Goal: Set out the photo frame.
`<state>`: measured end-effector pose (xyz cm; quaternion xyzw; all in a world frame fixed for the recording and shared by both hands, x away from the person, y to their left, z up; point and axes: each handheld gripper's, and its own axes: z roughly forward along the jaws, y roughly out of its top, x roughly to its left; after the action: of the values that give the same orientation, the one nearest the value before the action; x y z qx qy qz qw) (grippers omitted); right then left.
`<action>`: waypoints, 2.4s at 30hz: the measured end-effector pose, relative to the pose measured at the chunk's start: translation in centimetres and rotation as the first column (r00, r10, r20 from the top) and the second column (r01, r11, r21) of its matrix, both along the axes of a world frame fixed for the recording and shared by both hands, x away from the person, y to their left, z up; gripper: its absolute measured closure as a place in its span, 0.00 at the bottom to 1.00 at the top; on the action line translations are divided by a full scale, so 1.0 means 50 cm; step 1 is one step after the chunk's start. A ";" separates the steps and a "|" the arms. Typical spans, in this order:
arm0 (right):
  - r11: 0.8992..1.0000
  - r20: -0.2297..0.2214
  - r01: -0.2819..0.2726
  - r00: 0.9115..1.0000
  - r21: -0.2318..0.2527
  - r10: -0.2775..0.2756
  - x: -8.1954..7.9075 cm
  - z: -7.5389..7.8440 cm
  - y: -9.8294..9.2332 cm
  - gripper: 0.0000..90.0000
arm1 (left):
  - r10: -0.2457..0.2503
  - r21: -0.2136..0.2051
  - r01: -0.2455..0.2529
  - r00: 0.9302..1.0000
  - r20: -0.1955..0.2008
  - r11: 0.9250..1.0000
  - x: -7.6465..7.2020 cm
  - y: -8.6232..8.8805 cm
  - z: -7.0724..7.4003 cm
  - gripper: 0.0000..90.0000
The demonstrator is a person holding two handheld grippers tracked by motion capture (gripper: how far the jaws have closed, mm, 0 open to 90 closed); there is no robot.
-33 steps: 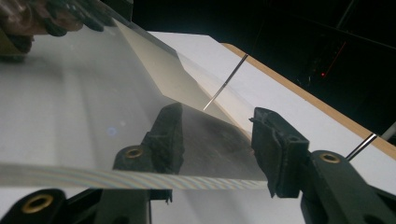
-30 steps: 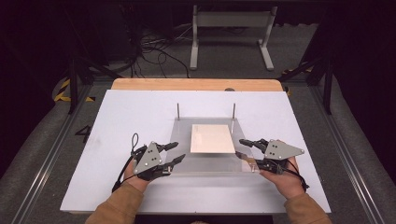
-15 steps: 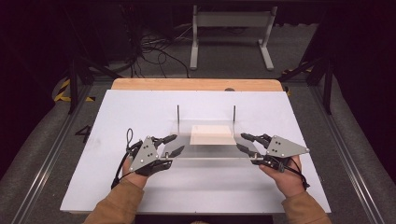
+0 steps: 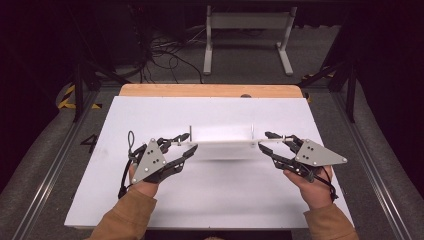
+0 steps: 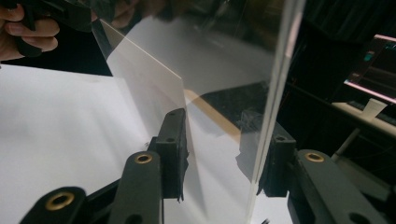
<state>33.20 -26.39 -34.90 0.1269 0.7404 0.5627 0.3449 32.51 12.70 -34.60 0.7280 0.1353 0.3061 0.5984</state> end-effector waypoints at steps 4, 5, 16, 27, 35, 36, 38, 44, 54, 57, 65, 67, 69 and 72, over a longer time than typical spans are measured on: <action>1.000 0.007 0.003 1.000 0.025 -0.003 -0.009 0.019 0.006 0.67 | -0.009 -0.037 0.009 1.000 -0.008 0.999 0.002 0.009 0.015 0.67; 1.000 0.007 0.003 1.000 0.025 -0.003 -0.009 0.019 0.006 0.67 | -0.013 -0.046 0.013 1.000 -0.013 0.999 0.002 0.011 0.017 0.67; 1.000 -0.036 0.021 0.999 0.021 -0.020 -0.054 0.060 0.019 0.67 | -0.048 -0.085 0.041 0.995 -0.083 0.996 -0.020 0.024 0.050 0.66; 0.998 -0.140 0.005 0.990 0.064 0.004 -0.063 0.065 0.018 0.66 | -0.091 -0.124 0.072 0.985 -0.150 0.990 -0.020 0.033 0.063 0.68; 0.994 -0.140 -0.006 0.990 0.107 0.021 -0.045 0.059 0.022 0.65 | -0.077 -0.161 0.048 0.981 -0.176 0.986 -0.004 0.034 0.054 0.64; 0.994 -0.140 -0.006 0.990 0.107 0.021 -0.045 0.059 0.022 0.65 | -0.077 -0.161 0.048 0.981 -0.176 0.986 -0.004 0.034 0.054 0.61; 0.992 -0.135 -0.001 0.991 0.129 0.018 -0.037 0.052 0.021 0.63 | -0.065 -0.157 0.035 0.979 -0.194 0.987 0.001 0.034 0.050 0.57; 0.989 -0.184 0.047 0.983 0.138 -0.021 -0.011 0.028 0.018 0.56 | -0.072 -0.158 0.030 0.962 -0.264 0.987 0.025 0.037 0.026 0.50; 0.990 -0.205 0.074 0.977 0.116 -0.049 0.017 0.010 0.028 0.51 | -0.021 -0.121 -0.019 0.948 -0.318 0.992 0.053 0.032 -0.005 0.45; 0.989 -0.204 0.087 0.977 0.116 -0.062 0.025 0.006 0.031 0.50 | -0.029 -0.130 -0.014 0.944 -0.328 0.991 0.058 0.031 -0.010 0.42; 0.988 -0.216 0.112 0.972 0.109 -0.086 0.034 -0.001 0.034 0.42 | 0.019 -0.087 -0.050 0.944 -0.329 0.995 0.063 0.028 -0.016 0.34; 0.986 -0.224 0.126 0.969 0.105 -0.100 0.035 -0.002 0.033 0.38 | 0.020 -0.086 -0.052 0.941 -0.337 0.995 0.064 0.031 -0.016 0.31; 0.984 -0.233 0.143 0.966 0.104 -0.115 0.034 -0.003 0.031 0.36 | 0.025 -0.088 -0.058 0.940 -0.339 0.994 0.063 0.034 -0.017 0.29; 0.982 -0.245 0.159 0.961 0.103 -0.130 0.032 -0.002 0.026 0.33 | 0.033 -0.080 -0.064 0.937 -0.348 0.995 0.059 0.040 -0.017 0.26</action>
<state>34.81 -25.11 -35.01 0.2679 0.7293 0.5611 0.2856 35.47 14.72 -35.46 0.7391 0.2701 0.1814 0.5898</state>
